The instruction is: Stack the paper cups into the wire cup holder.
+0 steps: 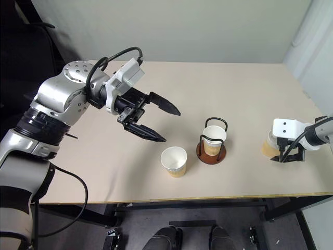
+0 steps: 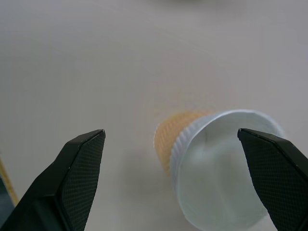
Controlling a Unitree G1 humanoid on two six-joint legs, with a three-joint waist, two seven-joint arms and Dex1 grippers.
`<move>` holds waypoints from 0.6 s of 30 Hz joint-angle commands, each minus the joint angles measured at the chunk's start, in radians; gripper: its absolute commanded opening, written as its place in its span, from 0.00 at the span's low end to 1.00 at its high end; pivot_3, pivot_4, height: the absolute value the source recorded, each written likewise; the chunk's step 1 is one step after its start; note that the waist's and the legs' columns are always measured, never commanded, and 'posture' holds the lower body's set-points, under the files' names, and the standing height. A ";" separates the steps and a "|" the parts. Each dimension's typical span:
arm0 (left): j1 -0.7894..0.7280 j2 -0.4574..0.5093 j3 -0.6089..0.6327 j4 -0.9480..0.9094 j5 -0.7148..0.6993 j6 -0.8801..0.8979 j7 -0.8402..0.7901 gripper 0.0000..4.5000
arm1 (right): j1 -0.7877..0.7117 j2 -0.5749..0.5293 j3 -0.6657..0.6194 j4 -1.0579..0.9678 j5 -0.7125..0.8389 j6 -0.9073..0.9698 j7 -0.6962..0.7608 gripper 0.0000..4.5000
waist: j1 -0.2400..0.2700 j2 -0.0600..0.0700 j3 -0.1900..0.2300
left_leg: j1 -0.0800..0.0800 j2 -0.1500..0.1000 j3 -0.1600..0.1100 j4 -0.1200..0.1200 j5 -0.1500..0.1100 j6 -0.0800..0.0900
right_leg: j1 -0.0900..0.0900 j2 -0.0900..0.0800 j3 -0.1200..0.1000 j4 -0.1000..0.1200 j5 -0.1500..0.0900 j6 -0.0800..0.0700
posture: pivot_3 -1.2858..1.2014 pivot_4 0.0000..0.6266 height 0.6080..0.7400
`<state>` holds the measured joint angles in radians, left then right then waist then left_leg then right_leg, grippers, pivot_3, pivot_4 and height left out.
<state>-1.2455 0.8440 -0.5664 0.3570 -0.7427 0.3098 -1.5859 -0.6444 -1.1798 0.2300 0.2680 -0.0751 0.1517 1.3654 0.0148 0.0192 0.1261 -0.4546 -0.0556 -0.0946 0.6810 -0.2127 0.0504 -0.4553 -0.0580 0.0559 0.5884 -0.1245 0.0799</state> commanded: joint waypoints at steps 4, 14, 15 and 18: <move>0.003 0.034 0.042 -0.007 0.011 -0.027 -0.028 1.00 | -0.054 -0.005 0.006 0.075 -0.063 -0.094 0.031 0.96 | -0.001 0.000 0.000 | 0.000 0.000 0.000 -0.001 -0.001 -0.001 | 0.000 0.000 0.000 0.000 0.000 0.000 | 0.52 0.24 1.00; 0.035 0.085 0.038 0.024 0.025 -0.106 -0.028 1.00 | -0.086 0.015 -0.011 0.082 -0.068 -0.090 0.072 0.26 | -0.002 0.000 0.000 | 0.000 0.000 0.000 -0.001 -0.001 -0.002 | 0.000 0.000 0.000 0.000 -0.001 -0.001 | 0.52 0.24 1.00; 0.038 0.088 0.037 0.028 0.026 -0.114 -0.028 1.00 | -0.085 0.017 -0.015 0.075 -0.064 -0.083 0.076 0.17 | -0.002 0.000 0.000 | 0.000 0.000 -0.001 -0.001 -0.002 -0.002 | 0.000 0.000 0.000 0.000 -0.001 -0.002 | 0.52 0.24 1.00; 0.050 0.101 0.031 0.037 0.023 -0.138 -0.028 1.00 | -0.074 0.029 -0.030 0.038 -0.032 -0.041 0.089 0.01 | -0.002 0.000 0.000 | 0.000 0.000 -0.001 -0.001 -0.002 -0.002 | 0.000 0.000 0.000 0.000 -0.001 -0.003 | 0.52 0.24 1.00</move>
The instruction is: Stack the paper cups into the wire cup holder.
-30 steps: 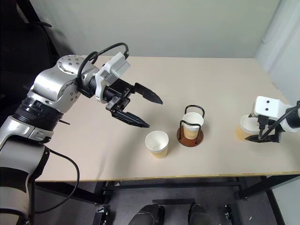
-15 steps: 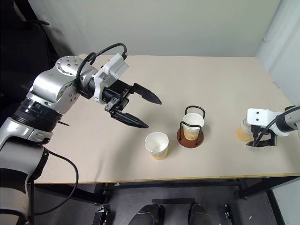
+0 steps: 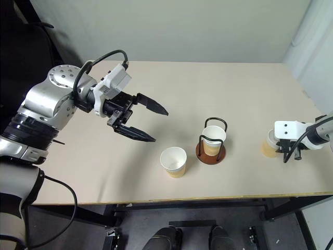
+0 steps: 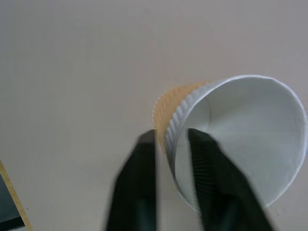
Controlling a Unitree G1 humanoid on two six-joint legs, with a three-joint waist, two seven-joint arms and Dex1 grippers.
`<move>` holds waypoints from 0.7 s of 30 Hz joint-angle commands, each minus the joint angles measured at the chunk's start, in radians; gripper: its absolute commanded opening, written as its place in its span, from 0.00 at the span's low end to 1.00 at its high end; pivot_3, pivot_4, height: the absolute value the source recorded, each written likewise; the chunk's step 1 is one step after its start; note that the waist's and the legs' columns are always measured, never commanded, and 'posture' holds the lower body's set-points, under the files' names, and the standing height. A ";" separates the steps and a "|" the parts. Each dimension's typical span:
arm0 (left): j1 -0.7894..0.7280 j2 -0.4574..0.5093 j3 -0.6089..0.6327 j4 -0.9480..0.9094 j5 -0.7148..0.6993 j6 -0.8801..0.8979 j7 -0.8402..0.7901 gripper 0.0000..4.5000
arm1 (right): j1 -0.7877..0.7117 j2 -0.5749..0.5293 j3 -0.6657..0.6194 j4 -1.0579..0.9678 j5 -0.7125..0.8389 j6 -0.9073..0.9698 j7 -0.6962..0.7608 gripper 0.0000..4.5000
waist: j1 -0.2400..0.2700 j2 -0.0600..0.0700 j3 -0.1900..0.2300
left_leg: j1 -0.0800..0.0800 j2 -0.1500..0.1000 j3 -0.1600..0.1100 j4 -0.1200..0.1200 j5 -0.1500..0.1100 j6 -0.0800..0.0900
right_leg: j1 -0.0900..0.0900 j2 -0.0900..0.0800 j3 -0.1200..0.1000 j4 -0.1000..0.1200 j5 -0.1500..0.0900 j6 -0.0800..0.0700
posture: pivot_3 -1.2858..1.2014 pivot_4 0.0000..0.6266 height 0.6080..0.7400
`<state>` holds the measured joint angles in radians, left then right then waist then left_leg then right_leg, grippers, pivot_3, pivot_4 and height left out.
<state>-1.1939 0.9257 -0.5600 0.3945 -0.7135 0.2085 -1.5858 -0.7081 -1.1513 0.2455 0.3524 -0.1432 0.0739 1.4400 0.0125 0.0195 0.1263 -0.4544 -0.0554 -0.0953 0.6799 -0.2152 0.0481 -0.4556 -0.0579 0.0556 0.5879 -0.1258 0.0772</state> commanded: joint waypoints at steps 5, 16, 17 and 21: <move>0.018 0.059 0.019 0.041 -0.006 -0.088 -0.029 1.00 | 0.045 -0.008 -0.081 -0.177 0.109 0.151 0.046 0.01 | -0.001 0.000 0.000 | 0.000 0.000 0.000 -0.001 -0.001 -0.002 | -0.001 0.000 0.000 0.000 -0.002 -0.002 | 0.52 0.24 1.00; 0.019 0.075 0.033 0.122 -0.006 -0.103 -0.029 1.00 | -0.122 -0.042 -0.137 -0.402 0.224 0.409 0.076 0.01 | -0.002 0.000 0.000 | -0.001 0.000 -0.001 -0.003 -0.004 -0.006 | -0.003 0.001 -0.001 0.001 -0.004 -0.005 | 0.52 0.24 1.00; 0.018 0.074 0.030 0.123 -0.007 -0.099 -0.029 1.00 | -0.164 -0.038 -0.135 -0.414 0.232 0.434 0.074 0.01 | -0.002 0.001 0.000 | -0.001 0.000 -0.001 -0.003 -0.004 -0.006 | -0.004 0.001 -0.001 0.001 -0.004 -0.005 | 0.52 0.24 1.00; 0.011 0.063 0.023 0.128 -0.006 -0.099 -0.029 1.00 | -0.252 -0.034 -0.124 -0.440 0.251 0.492 0.074 0.01 | 0.000 0.000 0.000 | -0.001 0.001 -0.003 -0.006 -0.003 -0.007 | -0.005 0.001 -0.001 0.003 -0.005 -0.007 | 0.52 0.24 1.00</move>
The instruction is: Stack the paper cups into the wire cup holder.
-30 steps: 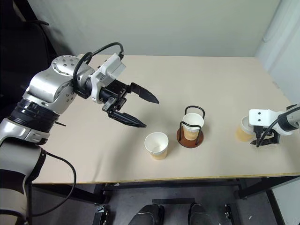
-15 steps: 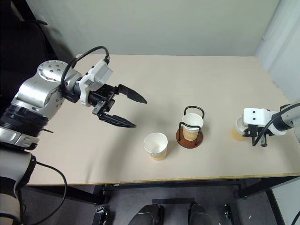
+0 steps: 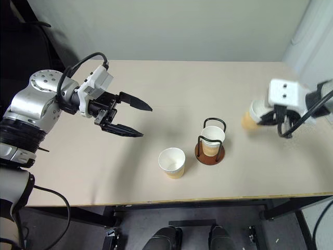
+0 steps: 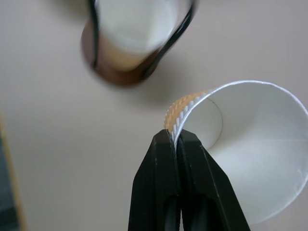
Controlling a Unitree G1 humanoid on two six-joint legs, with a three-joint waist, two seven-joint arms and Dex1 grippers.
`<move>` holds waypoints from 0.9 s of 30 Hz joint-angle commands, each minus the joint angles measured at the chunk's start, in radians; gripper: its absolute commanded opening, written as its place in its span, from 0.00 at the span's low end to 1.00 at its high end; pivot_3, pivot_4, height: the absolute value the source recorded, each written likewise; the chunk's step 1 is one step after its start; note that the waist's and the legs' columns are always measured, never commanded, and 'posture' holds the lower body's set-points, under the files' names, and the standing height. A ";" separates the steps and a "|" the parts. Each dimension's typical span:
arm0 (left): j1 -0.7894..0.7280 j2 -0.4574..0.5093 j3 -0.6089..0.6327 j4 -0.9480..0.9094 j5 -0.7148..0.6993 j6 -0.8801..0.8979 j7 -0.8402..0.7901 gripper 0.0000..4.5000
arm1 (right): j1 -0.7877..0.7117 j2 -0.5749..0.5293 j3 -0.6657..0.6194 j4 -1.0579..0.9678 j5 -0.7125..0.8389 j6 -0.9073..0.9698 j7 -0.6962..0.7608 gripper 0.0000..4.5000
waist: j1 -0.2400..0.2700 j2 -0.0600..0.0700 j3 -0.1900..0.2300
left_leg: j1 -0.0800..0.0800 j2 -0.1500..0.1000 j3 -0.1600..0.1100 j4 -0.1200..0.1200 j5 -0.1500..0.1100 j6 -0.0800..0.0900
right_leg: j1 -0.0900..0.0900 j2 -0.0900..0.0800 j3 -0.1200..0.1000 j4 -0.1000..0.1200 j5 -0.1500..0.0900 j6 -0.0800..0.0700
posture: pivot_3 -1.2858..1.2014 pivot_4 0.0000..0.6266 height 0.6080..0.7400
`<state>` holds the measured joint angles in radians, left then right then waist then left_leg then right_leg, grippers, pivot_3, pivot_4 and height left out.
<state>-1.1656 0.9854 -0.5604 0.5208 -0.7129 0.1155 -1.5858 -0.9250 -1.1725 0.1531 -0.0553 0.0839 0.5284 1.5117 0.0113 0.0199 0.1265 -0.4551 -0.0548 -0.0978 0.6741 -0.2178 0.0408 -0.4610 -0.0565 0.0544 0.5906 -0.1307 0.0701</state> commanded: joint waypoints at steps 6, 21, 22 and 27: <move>-0.034 -0.021 0.013 0.019 -0.002 -0.010 -0.029 1.00 | -0.135 0.017 -0.029 -0.086 0.081 0.149 0.001 0.01 | 0.001 0.000 0.000 | 0.000 0.000 -0.001 -0.001 0.001 0.000 | -0.001 0.000 -0.001 0.001 -0.002 -0.001 | 0.52 0.24 1.00; -0.056 -0.049 -0.008 0.029 -0.001 -0.011 -0.029 1.00 | -0.235 0.112 -0.012 -0.236 0.291 0.392 -0.044 0.01 | 0.002 0.000 0.000 | -0.001 0.000 -0.001 -0.007 0.006 -0.007 | -0.004 0.000 -0.001 0.002 -0.007 -0.003 | 0.52 0.24 1.00; -0.055 -0.049 -0.009 0.029 -0.001 -0.011 -0.029 1.00 | -0.231 0.114 -0.009 -0.238 0.294 0.390 -0.048 0.01 | 0.001 0.000 0.000 | -0.001 0.000 -0.001 -0.007 0.006 -0.008 | -0.004 0.000 -0.001 0.003 -0.007 -0.003 | 0.52 0.24 1.00; -0.052 -0.045 -0.008 0.021 -0.006 -0.008 -0.029 1.00 | -0.177 0.112 0.049 -0.221 0.243 0.284 -0.054 0.01 | 0.001 0.000 0.000 | 0.000 0.000 -0.001 -0.007 0.006 -0.008 | -0.004 0.000 -0.001 0.003 -0.008 -0.003 | 0.52 0.24 1.00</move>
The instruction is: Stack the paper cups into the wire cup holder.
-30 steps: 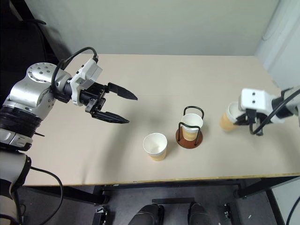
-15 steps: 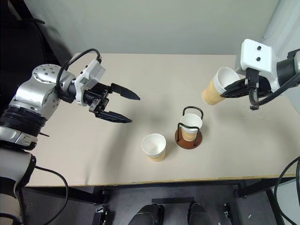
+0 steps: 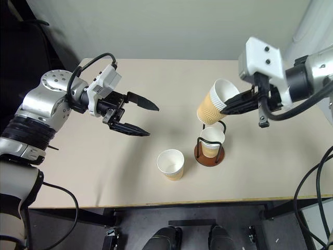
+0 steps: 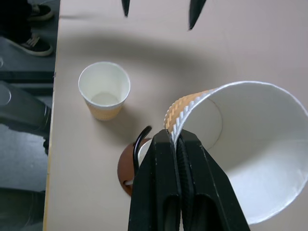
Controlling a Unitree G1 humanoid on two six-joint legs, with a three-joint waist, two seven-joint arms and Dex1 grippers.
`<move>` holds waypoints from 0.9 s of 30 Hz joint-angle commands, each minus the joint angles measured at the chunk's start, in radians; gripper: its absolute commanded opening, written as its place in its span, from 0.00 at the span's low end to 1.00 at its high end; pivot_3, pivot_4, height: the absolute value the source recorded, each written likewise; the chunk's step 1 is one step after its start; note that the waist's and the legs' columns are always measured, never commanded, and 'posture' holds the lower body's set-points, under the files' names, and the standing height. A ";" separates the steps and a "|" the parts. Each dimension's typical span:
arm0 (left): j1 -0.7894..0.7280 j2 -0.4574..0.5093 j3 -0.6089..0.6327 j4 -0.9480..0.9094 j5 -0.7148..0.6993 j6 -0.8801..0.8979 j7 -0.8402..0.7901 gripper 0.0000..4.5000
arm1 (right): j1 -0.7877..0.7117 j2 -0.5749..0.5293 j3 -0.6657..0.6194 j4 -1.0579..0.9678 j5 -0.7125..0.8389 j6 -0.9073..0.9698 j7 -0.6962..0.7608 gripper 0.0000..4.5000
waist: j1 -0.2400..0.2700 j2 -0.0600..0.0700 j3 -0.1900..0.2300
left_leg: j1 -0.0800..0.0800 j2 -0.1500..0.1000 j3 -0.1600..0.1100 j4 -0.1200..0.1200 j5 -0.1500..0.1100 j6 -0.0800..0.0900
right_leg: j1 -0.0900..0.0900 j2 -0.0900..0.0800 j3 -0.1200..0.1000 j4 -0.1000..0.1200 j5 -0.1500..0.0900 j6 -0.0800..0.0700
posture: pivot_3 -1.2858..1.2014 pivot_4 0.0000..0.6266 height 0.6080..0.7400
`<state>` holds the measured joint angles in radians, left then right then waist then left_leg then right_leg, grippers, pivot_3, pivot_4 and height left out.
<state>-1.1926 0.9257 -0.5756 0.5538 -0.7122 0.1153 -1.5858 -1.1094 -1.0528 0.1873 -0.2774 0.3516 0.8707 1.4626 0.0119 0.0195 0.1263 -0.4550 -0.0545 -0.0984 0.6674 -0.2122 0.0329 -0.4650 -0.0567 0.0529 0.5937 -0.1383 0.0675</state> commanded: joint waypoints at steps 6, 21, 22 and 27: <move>-0.011 0.027 0.011 -0.030 -0.014 -0.004 -0.029 1.00 | 0.027 -0.006 0.032 0.010 -0.030 -0.093 -0.003 0.01 | 0.000 0.000 0.000 | 0.000 0.000 0.000 0.000 0.000 0.001 | 0.000 0.000 0.000 0.000 0.000 0.001 | 0.52 0.24 1.00; -0.005 0.040 0.009 -0.046 -0.023 -0.002 -0.029 1.00 | 0.085 0.022 0.076 0.004 -0.066 -0.148 -0.014 0.01 | 0.000 0.000 0.000 | 0.000 0.000 0.000 0.001 0.001 0.002 | 0.000 0.000 0.000 0.001 0.001 0.001 | 0.52 0.24 1.00; -0.005 0.041 0.009 -0.047 -0.024 -0.002 -0.029 1.00 | 0.090 0.022 0.079 0.004 -0.071 -0.153 -0.013 0.01 | 0.000 0.000 0.000 | 0.000 0.000 0.000 0.001 0.001 0.002 | 0.000 0.000 0.000 0.001 0.001 0.001 | 0.52 0.24 1.00; -0.003 0.043 0.012 -0.049 -0.023 -0.001 -0.029 1.00 | 0.102 0.017 0.101 0.018 -0.103 -0.200 -0.001 0.01 | -0.001 0.000 0.000 | 0.000 0.000 0.000 0.001 0.001 0.002 | 0.000 0.000 0.000 0.002 0.001 0.001 | 0.52 0.24 1.00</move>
<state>-1.1906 0.9513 -0.5756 0.5281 -0.7176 0.1160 -1.5858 -0.9982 -1.0262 0.2980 -0.2509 0.2651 0.6963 1.4546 0.0110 0.0195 0.1263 -0.4549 -0.0543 -0.0981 0.6684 -0.2112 0.0354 -0.4648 -0.0568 0.0528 0.5956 -0.1376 0.0683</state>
